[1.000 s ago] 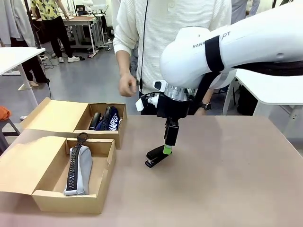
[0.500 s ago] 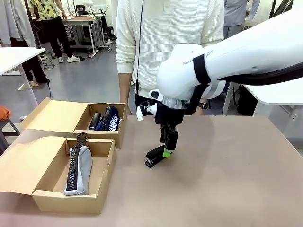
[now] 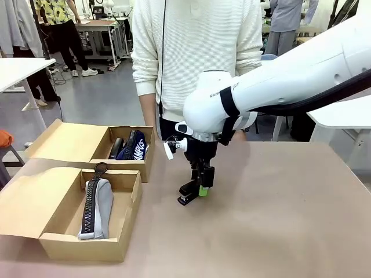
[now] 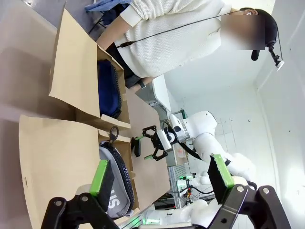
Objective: Place items inside the box.
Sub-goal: Pick up a Pencil pouch or Stapler and place it inside the Mailer Box closest to the robot.
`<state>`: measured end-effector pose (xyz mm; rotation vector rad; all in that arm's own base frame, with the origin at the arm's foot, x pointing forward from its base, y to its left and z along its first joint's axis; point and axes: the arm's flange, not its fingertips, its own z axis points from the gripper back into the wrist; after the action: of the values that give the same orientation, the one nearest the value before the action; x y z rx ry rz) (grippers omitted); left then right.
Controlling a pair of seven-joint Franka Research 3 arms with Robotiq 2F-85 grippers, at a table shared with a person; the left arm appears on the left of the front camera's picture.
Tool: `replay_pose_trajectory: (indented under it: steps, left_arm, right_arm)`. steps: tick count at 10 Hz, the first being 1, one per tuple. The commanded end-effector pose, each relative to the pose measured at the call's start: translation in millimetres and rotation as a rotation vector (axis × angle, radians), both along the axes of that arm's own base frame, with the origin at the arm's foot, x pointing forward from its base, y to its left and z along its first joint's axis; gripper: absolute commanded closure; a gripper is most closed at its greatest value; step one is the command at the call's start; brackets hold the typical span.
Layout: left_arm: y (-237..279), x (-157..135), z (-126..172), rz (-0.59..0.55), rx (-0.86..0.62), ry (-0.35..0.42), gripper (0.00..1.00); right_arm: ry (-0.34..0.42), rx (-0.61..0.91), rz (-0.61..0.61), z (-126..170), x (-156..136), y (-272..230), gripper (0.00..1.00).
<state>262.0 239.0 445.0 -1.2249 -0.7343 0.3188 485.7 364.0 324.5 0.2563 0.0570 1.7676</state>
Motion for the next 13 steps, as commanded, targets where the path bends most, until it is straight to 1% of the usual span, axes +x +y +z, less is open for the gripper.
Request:
replay_pose_trajectory:
  steps: [1,3,6,7,8,9,10,11,13]
  left_arm:
    - [-0.6,0.8,1.7,0.001,-0.011,-0.027,0.0]
    - [-0.6,0.8,1.7,0.001,-0.011,-0.027,0.0]
    - [-0.6,0.8,1.7,0.001,-0.011,-0.027,0.0]
    - [-0.6,0.8,1.7,0.001,-0.011,-0.027,0.0]
    - [-0.6,0.8,1.7,0.001,-0.011,-0.027,0.0]
    - [-0.6,0.8,1.7,0.001,-0.011,-0.027,0.0]
    - [-0.6,0.8,1.7,0.001,-0.011,-0.027,0.0]
    - [-0.6,0.8,1.7,0.001,-0.011,-0.027,0.0]
    - [-0.6,0.8,1.7,0.001,-0.011,-0.027,0.0]
  right_arm:
    - [-0.058,0.038,0.072,-4.8,2.4,2.4,0.0]
    - [-0.064,0.046,0.069,-8.6,1.7,-0.8,0.0]
    - [-0.052,0.038,0.08,-11.6,3.0,1.8,0.0]
    - [-0.045,0.037,0.09,-11.5,2.5,2.5,0.6]
    - [-0.042,0.039,0.096,-11.7,1.6,2.3,0.6]
    - [-0.037,0.034,0.1,-12.2,1.4,2.0,1.0]
    - [-0.031,0.03,0.095,-12.8,2.4,1.7,0.62]
    - [-0.027,0.026,0.093,-13.5,2.8,1.5,1.0]
    - [-0.017,0.019,0.094,-14.6,1.7,-0.9,1.0]
